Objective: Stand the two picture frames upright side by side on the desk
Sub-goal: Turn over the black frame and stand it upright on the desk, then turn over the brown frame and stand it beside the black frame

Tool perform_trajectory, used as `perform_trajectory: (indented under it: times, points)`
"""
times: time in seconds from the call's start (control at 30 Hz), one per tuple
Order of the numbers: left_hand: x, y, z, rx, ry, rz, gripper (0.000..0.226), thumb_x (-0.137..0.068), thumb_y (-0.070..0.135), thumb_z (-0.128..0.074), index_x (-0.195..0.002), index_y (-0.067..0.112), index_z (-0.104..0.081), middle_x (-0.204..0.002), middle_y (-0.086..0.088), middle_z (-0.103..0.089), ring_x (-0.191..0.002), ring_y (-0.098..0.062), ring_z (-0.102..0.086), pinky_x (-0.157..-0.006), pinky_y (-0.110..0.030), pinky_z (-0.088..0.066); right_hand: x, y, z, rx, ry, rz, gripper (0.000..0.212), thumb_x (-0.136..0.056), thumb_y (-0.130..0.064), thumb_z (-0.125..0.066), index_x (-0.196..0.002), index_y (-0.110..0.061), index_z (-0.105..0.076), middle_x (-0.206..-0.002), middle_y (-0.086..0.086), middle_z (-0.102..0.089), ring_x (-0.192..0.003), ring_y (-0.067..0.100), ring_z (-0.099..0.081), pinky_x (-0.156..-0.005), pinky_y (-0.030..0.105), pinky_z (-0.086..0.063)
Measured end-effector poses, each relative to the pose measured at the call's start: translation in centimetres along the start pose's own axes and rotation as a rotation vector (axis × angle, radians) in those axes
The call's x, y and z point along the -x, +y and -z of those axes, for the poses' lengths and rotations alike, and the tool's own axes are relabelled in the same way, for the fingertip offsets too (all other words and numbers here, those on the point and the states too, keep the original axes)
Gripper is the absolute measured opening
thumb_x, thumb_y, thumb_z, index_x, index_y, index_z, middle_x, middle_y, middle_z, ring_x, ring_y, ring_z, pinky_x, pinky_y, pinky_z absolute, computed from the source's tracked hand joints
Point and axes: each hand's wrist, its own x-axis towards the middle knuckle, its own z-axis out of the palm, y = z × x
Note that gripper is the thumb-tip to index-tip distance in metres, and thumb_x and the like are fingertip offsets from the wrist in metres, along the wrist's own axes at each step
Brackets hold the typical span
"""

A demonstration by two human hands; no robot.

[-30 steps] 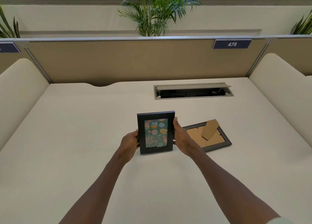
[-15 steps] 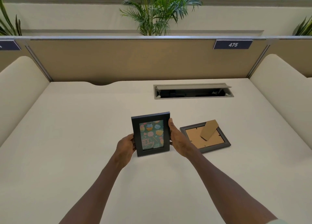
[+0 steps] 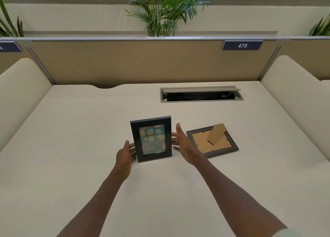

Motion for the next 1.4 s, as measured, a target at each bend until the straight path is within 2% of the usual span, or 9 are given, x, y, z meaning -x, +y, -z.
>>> perform_trajectory:
  times: [0.13, 0.23, 0.37, 0.67, 0.8, 0.93, 1.23, 1.3, 1.4]
  points:
    - [1.2, -1.6, -0.6, -0.084, 0.253, -0.037, 0.047, -0.104, 0.038, -0.035, -0.124, 0.003, -0.059, -0.119, -0.011, -0.066, -0.110, -0.028, -0.059, -0.104, -0.045, -0.043, 0.9, -0.2, 1.9, 0.070, 0.263, 0.072, 0.059, -0.091, -0.065, -0.048, -0.110, -0.013, -0.068, -0.106, 0.007, -0.072, -0.100, 0.022, -0.066, -0.090, 0.038, -0.052]
    - [3.1, -3.0, -1.5, -0.153, 0.432, -0.088, 0.047, -0.101, 0.038, -0.038, -0.115, 0.002, -0.065, -0.111, -0.011, -0.067, -0.106, -0.032, -0.060, -0.098, -0.045, -0.046, 1.8, 0.0, 3.8, 0.209, 0.435, 0.170, 0.025, -0.093, -0.031, -0.063, -0.091, -0.006, -0.070, -0.088, 0.010, -0.073, -0.082, 0.023, -0.067, -0.071, 0.030, -0.054]
    - [5.7, -4.6, -3.8, -0.218, 0.470, -0.148, 0.035, -0.102, 0.037, -0.039, -0.081, 0.015, -0.057, -0.078, 0.000, -0.056, -0.087, -0.029, -0.052, -0.077, -0.036, -0.035, 2.8, 0.8, 6.8, 0.651, 0.538, 0.228, 0.014, -0.087, -0.013, -0.067, -0.079, -0.001, -0.068, -0.078, 0.011, -0.070, -0.072, 0.020, -0.061, -0.062, 0.026, -0.047]
    - [7.9, -7.3, -10.9, -0.324, 0.146, -0.307, 0.031, -0.103, 0.028, -0.046, -0.094, 0.011, -0.069, -0.085, -0.002, -0.067, -0.083, -0.018, -0.061, -0.065, -0.024, -0.042, 5.7, 2.9, 10.6, 1.132, 0.257, 0.305, 0.017, -0.082, -0.017, -0.075, -0.074, -0.008, -0.063, -0.086, 0.007, -0.055, -0.082, 0.021, -0.051, -0.070, 0.033, -0.045]
    - [8.4, -7.5, -13.0, -0.389, 0.018, -0.301, 0.028, -0.103, 0.028, -0.048, -0.094, 0.014, -0.070, -0.091, -0.003, -0.071, -0.089, -0.018, -0.065, -0.070, -0.022, -0.046, 6.3, 3.6, 11.3, 1.373, 0.231, 0.407, 0.014, -0.088, -0.012, -0.065, -0.100, -0.006, -0.069, -0.106, 0.008, -0.062, -0.101, 0.024, -0.054, -0.082, 0.037, -0.049]
    - [9.0, -7.8, -14.7, -0.402, -0.017, -0.243, 0.029, -0.103, 0.027, -0.047, -0.104, 0.011, -0.070, -0.100, -0.003, -0.072, -0.095, -0.018, -0.067, -0.072, -0.025, -0.047, 6.4, 3.9, 12.3, 1.562, 0.192, 0.520, 0.012, -0.093, -0.007, -0.057, -0.097, -0.009, -0.068, -0.100, 0.007, -0.065, -0.093, 0.025, -0.056, -0.072, 0.033, -0.042]
    - [10.4, -8.5, -17.8, -0.511, -0.011, -0.142, 0.031, -0.102, 0.020, -0.046, -0.126, 0.009, -0.063, -0.124, -0.003, -0.063, -0.119, -0.023, -0.057, -0.106, -0.040, -0.045, 7.0, 3.3, 14.9, 1.678, -0.037, 0.703, 0.014, -0.096, -0.005, -0.047, -0.090, -0.005, -0.059, -0.088, 0.013, -0.059, -0.076, 0.020, -0.042, -0.060, 0.032, -0.030]
    - [10.7, -8.5, -18.6, -0.487, -0.033, -0.121, 0.023, -0.101, 0.018, -0.046, -0.115, 0.015, -0.064, -0.117, -0.004, -0.061, -0.114, -0.022, -0.058, -0.102, -0.037, -0.045, 7.3, 3.3, 15.4, 1.658, -0.051, 0.723, 0.010, -0.095, -0.006, -0.050, -0.091, -0.006, -0.059, -0.089, 0.012, -0.059, -0.078, 0.019, -0.043, -0.060, 0.030, -0.032]
    - [11.0, -8.4, -20.2, -0.474, -0.095, -0.083, 0.020, -0.096, 0.013, -0.048, -0.078, 0.015, -0.055, -0.089, -0.011, -0.055, -0.089, -0.022, -0.051, -0.078, -0.036, -0.038, 7.7, 2.8, 15.9, 1.620, -0.058, 0.755, 0.005, -0.091, -0.006, -0.055, -0.091, -0.007, -0.060, -0.088, 0.008, -0.059, -0.077, 0.017, -0.045, -0.060, 0.027, -0.032]
